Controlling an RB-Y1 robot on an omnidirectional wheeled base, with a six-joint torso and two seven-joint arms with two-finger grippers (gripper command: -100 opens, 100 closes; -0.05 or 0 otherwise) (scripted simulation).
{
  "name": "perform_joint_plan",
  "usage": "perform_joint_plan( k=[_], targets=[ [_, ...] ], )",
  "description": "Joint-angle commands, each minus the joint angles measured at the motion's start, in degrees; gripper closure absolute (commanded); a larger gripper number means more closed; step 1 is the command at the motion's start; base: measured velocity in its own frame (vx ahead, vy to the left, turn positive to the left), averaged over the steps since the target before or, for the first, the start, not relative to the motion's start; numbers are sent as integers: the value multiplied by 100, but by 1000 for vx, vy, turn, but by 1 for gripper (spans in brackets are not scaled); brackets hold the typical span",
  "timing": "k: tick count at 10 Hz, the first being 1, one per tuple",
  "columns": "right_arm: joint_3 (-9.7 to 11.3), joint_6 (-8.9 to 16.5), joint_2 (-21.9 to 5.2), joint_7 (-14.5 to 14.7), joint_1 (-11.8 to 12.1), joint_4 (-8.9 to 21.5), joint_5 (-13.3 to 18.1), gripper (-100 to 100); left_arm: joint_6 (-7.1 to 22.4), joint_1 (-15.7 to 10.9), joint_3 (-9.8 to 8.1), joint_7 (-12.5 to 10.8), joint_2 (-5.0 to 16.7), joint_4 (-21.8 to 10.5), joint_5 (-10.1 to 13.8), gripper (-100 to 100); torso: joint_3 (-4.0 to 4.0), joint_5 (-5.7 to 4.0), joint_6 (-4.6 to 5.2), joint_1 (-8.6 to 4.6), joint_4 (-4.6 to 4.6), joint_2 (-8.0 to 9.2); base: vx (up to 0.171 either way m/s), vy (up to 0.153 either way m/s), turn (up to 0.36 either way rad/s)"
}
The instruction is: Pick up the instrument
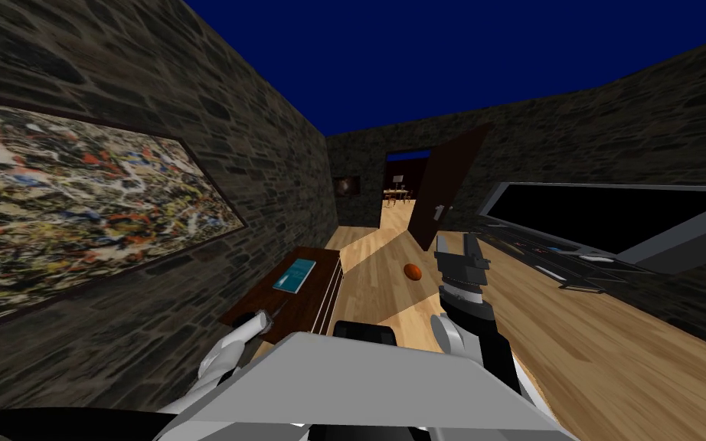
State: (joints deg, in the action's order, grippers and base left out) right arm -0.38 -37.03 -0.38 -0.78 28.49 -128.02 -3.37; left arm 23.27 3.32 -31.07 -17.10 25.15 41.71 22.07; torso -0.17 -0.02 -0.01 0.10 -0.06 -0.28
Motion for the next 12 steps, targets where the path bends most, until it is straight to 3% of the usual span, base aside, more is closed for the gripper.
perform_joint_plan(
  k=[1,5,12],
  targets=[
    [0,0,0,0,0,0,0,0,50,-72,-27,36,49,-260,64,-100,0,0,0,0,0,0,93,19,-25],
    [0,0,0,0,0,0,0,0,430,-238,-261,94,160,-886,159,-100,1,1,0,4,0,3,84,24,-47],
    [0,0,0,0,-1,0,0,0,780,-389,-479,172,289,-1453,238,-100,11,0,-2,-3,3,21,64,27,-26]
  ],
)
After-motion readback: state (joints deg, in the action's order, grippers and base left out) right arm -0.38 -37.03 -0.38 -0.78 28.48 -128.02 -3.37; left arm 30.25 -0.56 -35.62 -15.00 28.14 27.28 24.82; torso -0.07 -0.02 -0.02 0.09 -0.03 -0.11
